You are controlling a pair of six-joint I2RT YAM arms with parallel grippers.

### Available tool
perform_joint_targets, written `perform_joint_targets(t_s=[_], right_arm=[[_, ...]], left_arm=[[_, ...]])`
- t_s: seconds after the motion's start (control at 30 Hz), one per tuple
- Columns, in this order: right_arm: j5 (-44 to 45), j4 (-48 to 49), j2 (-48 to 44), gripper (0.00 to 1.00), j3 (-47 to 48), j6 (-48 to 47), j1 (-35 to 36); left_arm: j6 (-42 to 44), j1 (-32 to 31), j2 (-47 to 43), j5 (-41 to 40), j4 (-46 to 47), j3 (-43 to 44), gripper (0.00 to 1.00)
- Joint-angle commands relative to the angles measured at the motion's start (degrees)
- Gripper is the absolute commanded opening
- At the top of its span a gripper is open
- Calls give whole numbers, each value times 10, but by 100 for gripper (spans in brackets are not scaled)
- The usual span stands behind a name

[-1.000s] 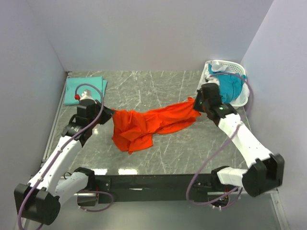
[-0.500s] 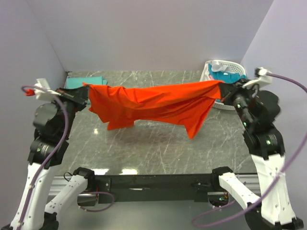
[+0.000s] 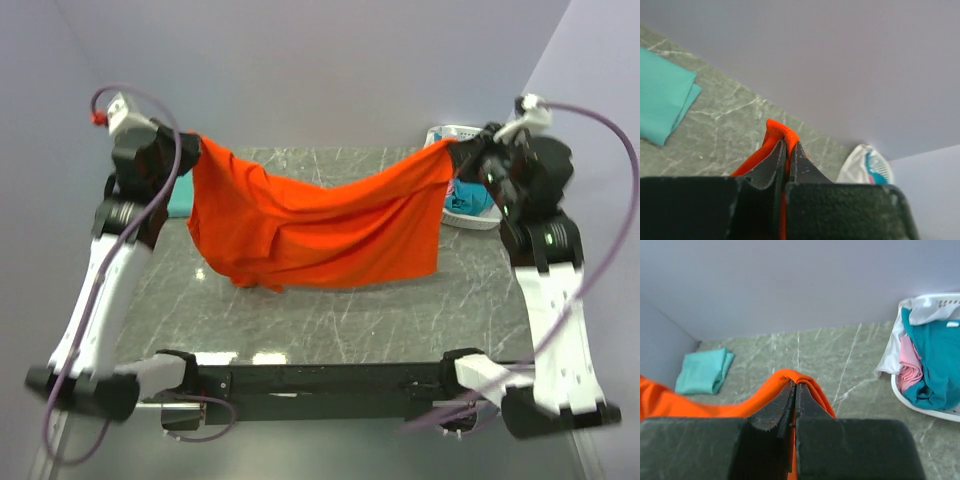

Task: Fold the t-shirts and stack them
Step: Flatten the tshirt out

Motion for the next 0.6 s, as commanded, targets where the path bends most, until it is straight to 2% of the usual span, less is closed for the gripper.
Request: perform_joint_targets(t_s=[0.0, 0.07, 0.13, 0.23, 0.43, 0.57], right_arm=[[-56, 26, 81, 0, 77, -16, -38], [-85, 14, 111, 0, 132, -13, -69], [-131, 5, 140, 0, 158, -8, -89], [-174, 3, 138, 0, 157, -5, -106], [-184, 36, 51, 0, 19, -11, -111], [-150, 33, -5, 0, -103, 5, -114]], left_arm=[[32, 77, 94, 103, 21, 106, 1], [28, 110, 122, 171, 21, 144, 1], [26, 146, 145, 195, 9, 188, 1], [35, 156, 131, 206, 7, 189, 1], [24, 155, 31, 214, 24, 34, 1], [16, 155, -9, 175, -42, -45, 1]])
